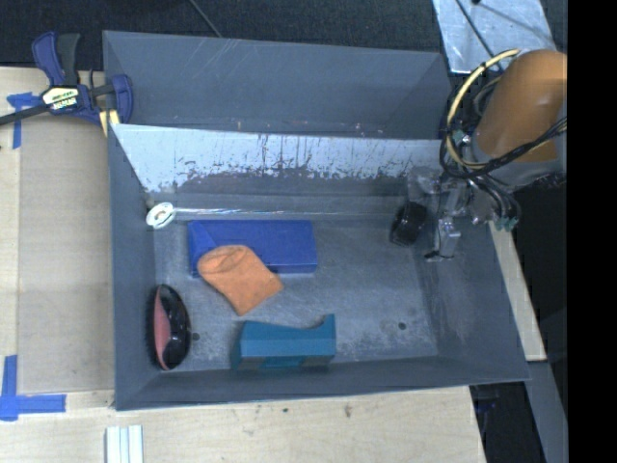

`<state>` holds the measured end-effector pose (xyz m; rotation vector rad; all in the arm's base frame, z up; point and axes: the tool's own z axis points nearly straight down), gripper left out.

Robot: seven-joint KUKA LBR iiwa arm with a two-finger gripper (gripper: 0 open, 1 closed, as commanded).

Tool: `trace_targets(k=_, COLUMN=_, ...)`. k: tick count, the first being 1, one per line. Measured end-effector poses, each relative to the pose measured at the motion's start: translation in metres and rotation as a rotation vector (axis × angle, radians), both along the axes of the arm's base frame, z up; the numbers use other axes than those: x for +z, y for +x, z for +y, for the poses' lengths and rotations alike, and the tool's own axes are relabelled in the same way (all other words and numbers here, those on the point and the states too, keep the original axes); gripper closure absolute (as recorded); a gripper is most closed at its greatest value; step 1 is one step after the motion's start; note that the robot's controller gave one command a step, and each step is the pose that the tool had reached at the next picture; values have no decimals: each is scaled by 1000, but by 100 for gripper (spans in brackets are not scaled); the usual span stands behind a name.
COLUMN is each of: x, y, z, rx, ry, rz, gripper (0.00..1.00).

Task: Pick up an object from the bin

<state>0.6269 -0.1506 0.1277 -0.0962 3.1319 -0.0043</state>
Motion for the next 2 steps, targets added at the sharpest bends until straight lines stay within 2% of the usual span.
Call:
trace_targets(k=1, x=-27, y=-8, z=2, rx=-3, ry=3, rz=5, gripper=0)
trace_targets(k=2, x=-46, y=-8, z=9, rx=-36, ry=3, rz=8, gripper=100)
